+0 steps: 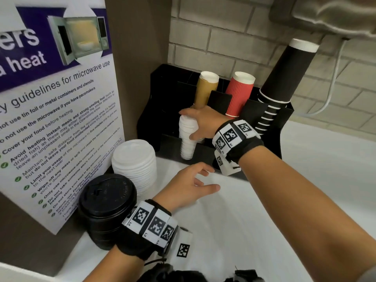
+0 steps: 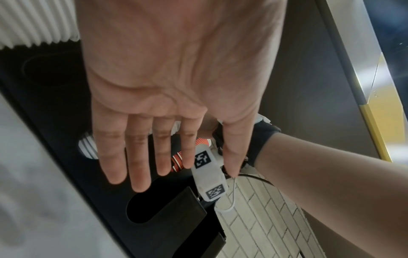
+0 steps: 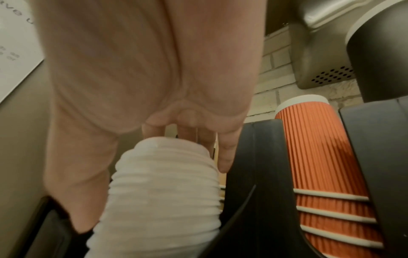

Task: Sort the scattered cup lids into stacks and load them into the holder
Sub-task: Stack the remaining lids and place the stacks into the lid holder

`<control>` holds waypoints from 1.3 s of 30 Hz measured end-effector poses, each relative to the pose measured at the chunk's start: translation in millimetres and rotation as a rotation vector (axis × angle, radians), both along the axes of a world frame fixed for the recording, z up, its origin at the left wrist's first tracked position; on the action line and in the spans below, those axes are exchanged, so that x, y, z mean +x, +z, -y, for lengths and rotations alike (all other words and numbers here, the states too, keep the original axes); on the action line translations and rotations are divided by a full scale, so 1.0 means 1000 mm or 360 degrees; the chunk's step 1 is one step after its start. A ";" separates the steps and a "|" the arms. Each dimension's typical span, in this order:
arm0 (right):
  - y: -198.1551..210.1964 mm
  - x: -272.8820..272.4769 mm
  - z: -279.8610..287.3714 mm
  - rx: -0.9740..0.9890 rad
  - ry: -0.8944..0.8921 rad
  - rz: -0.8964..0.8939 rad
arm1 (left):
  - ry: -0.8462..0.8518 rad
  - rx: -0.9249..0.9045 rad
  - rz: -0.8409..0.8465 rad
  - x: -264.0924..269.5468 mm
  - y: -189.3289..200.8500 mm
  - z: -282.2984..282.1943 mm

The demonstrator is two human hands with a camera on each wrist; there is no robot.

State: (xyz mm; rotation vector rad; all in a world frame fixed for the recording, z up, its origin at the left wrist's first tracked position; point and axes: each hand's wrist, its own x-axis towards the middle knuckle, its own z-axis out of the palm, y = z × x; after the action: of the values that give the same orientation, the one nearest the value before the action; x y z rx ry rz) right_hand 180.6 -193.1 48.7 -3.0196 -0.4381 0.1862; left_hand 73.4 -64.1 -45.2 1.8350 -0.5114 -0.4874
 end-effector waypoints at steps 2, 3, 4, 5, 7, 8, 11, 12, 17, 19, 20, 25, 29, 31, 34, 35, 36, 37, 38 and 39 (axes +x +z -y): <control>-0.003 -0.001 -0.001 -0.0094 -0.0011 -0.0019 | -0.0002 0.0012 0.0002 -0.001 0.001 0.000; -0.005 -0.002 -0.002 -0.0146 -0.0026 -0.0047 | -0.0002 0.0016 0.0006 -0.001 0.001 0.000; -0.007 -0.003 -0.003 -0.0196 -0.0044 -0.0078 | 0.0001 0.0017 0.0012 -0.001 0.002 0.000; -0.010 -0.005 -0.004 -0.0238 -0.0064 -0.0101 | 0.0005 0.0016 0.0018 -0.002 0.003 -0.001; -0.016 -0.008 -0.008 -0.0285 -0.0115 -0.0113 | 0.0017 0.0016 0.0029 -0.002 0.004 -0.001; -0.019 -0.010 -0.009 -0.0292 -0.0138 -0.0111 | 0.0020 0.0016 0.0032 -0.002 0.004 -0.001; -0.021 -0.013 -0.012 -0.0255 -0.0184 -0.0097 | 0.0016 0.0013 0.0026 -0.003 0.005 -0.001; -0.020 -0.014 -0.011 -0.0227 -0.0192 -0.0087 | 0.0011 0.0016 0.0028 -0.004 0.006 -0.001; -0.013 -0.020 -0.008 -0.0165 -0.0150 -0.0031 | -0.0004 0.0042 0.0062 -0.007 0.012 -0.003; -0.008 -0.021 -0.007 -0.0159 -0.0144 -0.0022 | -0.0044 0.0109 0.0103 -0.009 0.021 -0.003; -0.004 -0.022 -0.005 -0.0115 -0.0138 -0.0008 | -0.0076 0.0160 0.0138 -0.011 0.026 -0.003; 0.013 -0.043 0.012 0.0841 -0.0025 0.0436 | -0.0286 0.0347 0.0419 -0.018 0.070 -0.012; 0.001 -0.075 0.008 0.1486 -0.0067 0.0362 | -0.0268 0.0514 0.0633 -0.020 0.115 -0.033; -0.013 -0.089 0.002 0.1422 -0.0064 0.0164 | -0.0186 0.0653 0.0740 -0.020 0.130 -0.051; -0.033 -0.110 -0.015 0.1057 0.0065 -0.0309 | -0.0026 0.0971 0.0788 -0.019 0.138 -0.086; -0.039 -0.116 -0.024 0.0905 0.0152 -0.0499 | 0.0024 0.1096 0.0762 -0.019 0.139 -0.095; -0.046 -0.121 -0.034 0.0765 0.0223 -0.0662 | 0.0069 0.1206 0.0717 -0.018 0.138 -0.102; -0.052 -0.125 -0.044 0.0648 0.0269 -0.0781 | 0.0103 0.1289 0.0664 -0.018 0.137 -0.107; -0.059 -0.129 -0.053 0.0552 0.0304 -0.0858 | 0.0124 0.1355 0.0618 -0.016 0.135 -0.110; -0.064 -0.132 -0.062 0.0485 0.0337 -0.0906 | 0.0134 0.1411 0.0589 -0.015 0.133 -0.111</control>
State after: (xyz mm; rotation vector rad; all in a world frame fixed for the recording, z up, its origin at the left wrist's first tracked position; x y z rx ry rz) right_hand 48.2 -131.5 -15.7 -2.4661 -0.6490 0.8734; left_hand 58.2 47.3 88.3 2.8184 -0.4971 -0.3328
